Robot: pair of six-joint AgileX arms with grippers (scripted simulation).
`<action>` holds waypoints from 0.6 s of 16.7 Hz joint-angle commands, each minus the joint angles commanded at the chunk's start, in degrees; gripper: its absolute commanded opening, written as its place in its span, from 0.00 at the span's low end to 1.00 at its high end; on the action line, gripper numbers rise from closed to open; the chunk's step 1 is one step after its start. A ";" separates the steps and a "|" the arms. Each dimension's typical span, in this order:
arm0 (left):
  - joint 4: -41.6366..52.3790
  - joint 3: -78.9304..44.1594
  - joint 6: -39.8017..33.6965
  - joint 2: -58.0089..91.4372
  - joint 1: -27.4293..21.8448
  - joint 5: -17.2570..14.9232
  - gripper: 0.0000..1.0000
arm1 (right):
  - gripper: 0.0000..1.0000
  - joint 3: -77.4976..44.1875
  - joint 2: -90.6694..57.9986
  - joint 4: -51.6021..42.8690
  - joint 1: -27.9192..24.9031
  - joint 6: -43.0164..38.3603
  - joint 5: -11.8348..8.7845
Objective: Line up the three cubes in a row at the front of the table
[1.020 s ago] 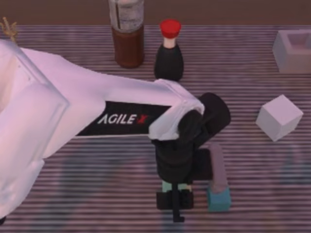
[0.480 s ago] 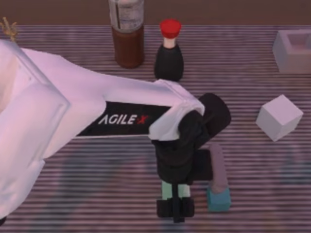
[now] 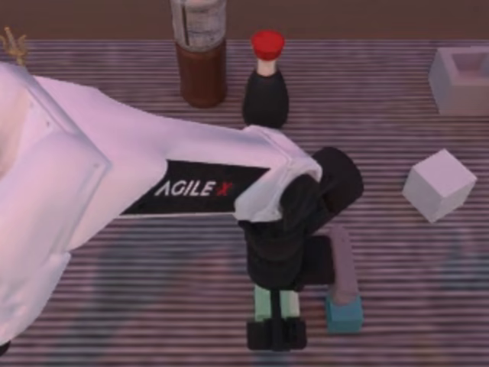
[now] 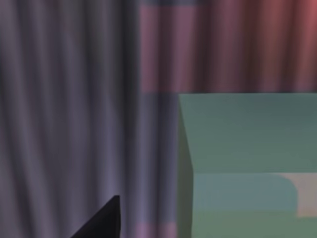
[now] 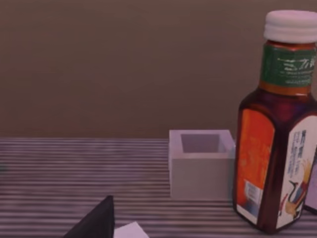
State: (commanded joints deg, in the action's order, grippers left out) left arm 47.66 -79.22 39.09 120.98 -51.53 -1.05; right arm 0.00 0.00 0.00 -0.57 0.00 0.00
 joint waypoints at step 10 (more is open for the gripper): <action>14.03 -8.39 0.01 -5.63 1.23 0.04 1.00 | 1.00 0.00 0.00 0.00 0.00 0.00 0.00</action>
State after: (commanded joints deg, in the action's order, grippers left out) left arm 61.69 -87.61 39.09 115.35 -50.29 -1.01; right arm 0.00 0.00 0.00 -0.57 0.00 0.00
